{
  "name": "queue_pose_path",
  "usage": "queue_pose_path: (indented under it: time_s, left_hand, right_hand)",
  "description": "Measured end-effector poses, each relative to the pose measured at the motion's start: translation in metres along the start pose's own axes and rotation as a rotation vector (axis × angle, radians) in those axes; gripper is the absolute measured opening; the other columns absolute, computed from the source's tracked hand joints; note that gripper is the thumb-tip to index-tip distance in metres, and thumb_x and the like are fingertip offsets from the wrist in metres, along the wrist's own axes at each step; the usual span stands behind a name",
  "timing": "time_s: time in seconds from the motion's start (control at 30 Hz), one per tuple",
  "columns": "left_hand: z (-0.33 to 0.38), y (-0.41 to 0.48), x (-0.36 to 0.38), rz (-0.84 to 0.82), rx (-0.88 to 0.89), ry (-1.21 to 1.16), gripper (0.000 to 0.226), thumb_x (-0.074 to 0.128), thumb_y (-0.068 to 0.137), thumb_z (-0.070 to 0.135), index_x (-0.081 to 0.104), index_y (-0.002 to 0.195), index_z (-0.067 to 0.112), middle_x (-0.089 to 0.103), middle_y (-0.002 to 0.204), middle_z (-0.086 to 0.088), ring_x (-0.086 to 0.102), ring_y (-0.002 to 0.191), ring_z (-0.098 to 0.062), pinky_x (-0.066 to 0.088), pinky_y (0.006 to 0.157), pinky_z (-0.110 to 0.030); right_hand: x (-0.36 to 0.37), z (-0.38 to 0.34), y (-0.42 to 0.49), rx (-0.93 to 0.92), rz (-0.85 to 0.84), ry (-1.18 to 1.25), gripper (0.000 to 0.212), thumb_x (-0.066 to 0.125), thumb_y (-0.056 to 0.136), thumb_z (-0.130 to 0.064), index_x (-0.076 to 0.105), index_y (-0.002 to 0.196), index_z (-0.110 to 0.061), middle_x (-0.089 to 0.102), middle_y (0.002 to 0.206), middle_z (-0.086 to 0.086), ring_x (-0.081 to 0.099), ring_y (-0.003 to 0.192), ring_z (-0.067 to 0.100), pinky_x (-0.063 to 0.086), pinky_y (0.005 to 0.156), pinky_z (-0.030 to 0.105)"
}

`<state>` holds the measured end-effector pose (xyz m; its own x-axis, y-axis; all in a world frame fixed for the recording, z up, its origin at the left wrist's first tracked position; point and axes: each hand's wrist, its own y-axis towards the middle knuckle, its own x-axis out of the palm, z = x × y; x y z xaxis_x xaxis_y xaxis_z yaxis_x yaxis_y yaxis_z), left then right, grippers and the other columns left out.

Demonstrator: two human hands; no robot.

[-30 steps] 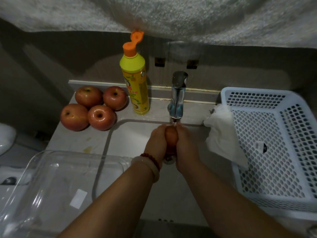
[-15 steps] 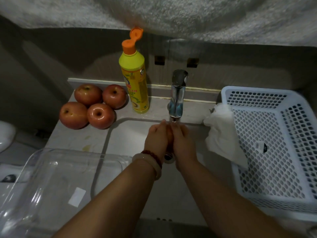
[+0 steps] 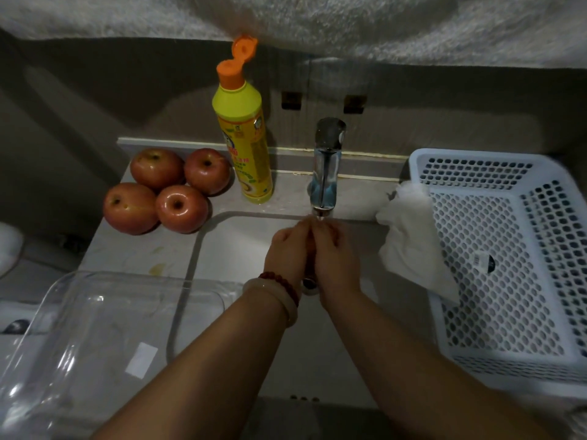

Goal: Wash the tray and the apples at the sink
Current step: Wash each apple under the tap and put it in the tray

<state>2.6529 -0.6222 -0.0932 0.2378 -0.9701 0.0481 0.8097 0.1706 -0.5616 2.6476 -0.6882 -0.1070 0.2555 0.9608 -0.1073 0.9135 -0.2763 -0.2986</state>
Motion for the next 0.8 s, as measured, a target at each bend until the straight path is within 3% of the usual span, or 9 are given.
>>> queue_pose_path:
  time_s: [0.07, 0.13, 0.23, 0.3, 0.4, 0.5, 0.57, 0.7, 0.8]
  left_hand:
    - [0.004, -0.002, -0.001, -0.016, -0.022, -0.016, 0.038, 0.056, 0.089, 0.050, 0.071, 0.096, 0.015, 0.074, 0.081, -0.008, 0.070, 0.073, -0.019, 0.052, 0.054, -0.026]
    - [0.005, -0.006, -0.001, -0.014, -0.037, -0.072, 0.041, 0.060, 0.086, 0.051, 0.071, 0.092, 0.012, 0.073, 0.080, -0.010, 0.071, 0.077, -0.025, 0.058, 0.060, -0.034]
    - [0.001, -0.009, -0.001, 0.016, -0.026, -0.105, 0.033, 0.067, 0.081, 0.049, 0.066, 0.093, 0.018, 0.073, 0.086, -0.008, 0.070, 0.084, -0.027, 0.059, 0.076, -0.044]
    - [-0.002, -0.008, -0.002, 0.027, -0.026, -0.141, 0.036, 0.068, 0.080, 0.049, 0.064, 0.102, 0.021, 0.073, 0.091, -0.003, 0.070, 0.086, -0.022, 0.059, 0.076, -0.041]
    - [0.002, -0.002, -0.002, -0.012, -0.017, -0.115, 0.030, 0.055, 0.089, 0.044, 0.068, 0.101, 0.019, 0.074, 0.090, -0.004, 0.071, 0.084, -0.018, 0.058, 0.073, -0.035]
    - [0.006, 0.001, -0.003, -0.100, -0.016, -0.135, 0.028, 0.058, 0.082, 0.042, 0.073, 0.088, 0.019, 0.073, 0.088, -0.009, 0.068, 0.092, -0.026, 0.055, 0.085, -0.040]
    - [0.005, -0.003, -0.004, -0.088, -0.012, -0.132, 0.027, 0.062, 0.084, 0.042, 0.070, 0.097, 0.020, 0.073, 0.092, -0.008, 0.069, 0.092, -0.026, 0.057, 0.083, -0.043]
    - [0.000, -0.005, -0.006, -0.001, 0.146, -0.019, 0.018, 0.063, 0.088, 0.041, 0.064, 0.103, 0.030, 0.067, 0.094, 0.007, 0.065, 0.088, -0.012, 0.056, 0.068, -0.029]
    - [0.004, -0.006, -0.002, 0.010, 0.089, 0.011, 0.022, 0.048, 0.097, 0.038, 0.064, 0.106, 0.026, 0.069, 0.095, 0.002, 0.065, 0.084, -0.011, 0.054, 0.062, -0.026]
  right_hand:
    - [-0.002, 0.000, -0.003, -0.321, -0.018, -0.149, 0.028, 0.043, 0.094, -0.040, 0.060, 0.088, -0.019, 0.063, 0.091, 0.003, 0.059, 0.084, 0.015, 0.050, 0.078, 0.033]
    - [-0.001, -0.002, -0.004, -0.313, 0.006, -0.140, 0.027, 0.044, 0.097, -0.034, 0.061, 0.081, -0.019, 0.063, 0.082, 0.001, 0.060, 0.079, 0.014, 0.048, 0.072, 0.029]
    - [-0.001, -0.008, 0.005, 0.370, -0.029, 0.264, 0.027, 0.060, 0.085, -0.045, 0.070, 0.092, -0.021, 0.072, 0.091, 0.004, 0.067, 0.088, 0.020, 0.055, 0.081, 0.037]
    - [-0.002, -0.009, 0.007, 0.493, -0.110, 0.313, 0.039, 0.063, 0.076, -0.053, 0.070, 0.100, -0.024, 0.072, 0.099, 0.006, 0.068, 0.093, 0.024, 0.055, 0.085, 0.043]
    - [0.003, -0.007, -0.002, -0.004, -0.057, 0.046, 0.021, 0.057, 0.091, -0.044, 0.064, 0.090, -0.024, 0.068, 0.092, -0.001, 0.065, 0.087, 0.013, 0.052, 0.080, 0.034]
    - [0.001, 0.009, -0.002, -0.372, -0.069, -0.143, 0.034, 0.045, 0.090, -0.051, 0.061, 0.094, -0.022, 0.063, 0.092, 0.001, 0.060, 0.090, 0.017, 0.050, 0.081, 0.037]
    - [0.002, 0.009, -0.002, -0.180, -0.075, -0.052, 0.039, 0.044, 0.091, -0.052, 0.064, 0.099, -0.020, 0.066, 0.098, 0.004, 0.063, 0.094, 0.020, 0.052, 0.086, 0.044]
    - [-0.004, -0.012, 0.008, 0.576, -0.153, 0.306, 0.031, 0.057, 0.090, -0.047, 0.067, 0.104, -0.021, 0.071, 0.100, 0.009, 0.067, 0.092, 0.027, 0.055, 0.083, 0.044]
    - [-0.002, -0.012, 0.008, 0.373, -0.112, 0.187, 0.018, 0.060, 0.088, -0.042, 0.066, 0.098, -0.027, 0.070, 0.099, 0.007, 0.067, 0.092, 0.026, 0.056, 0.078, 0.040]
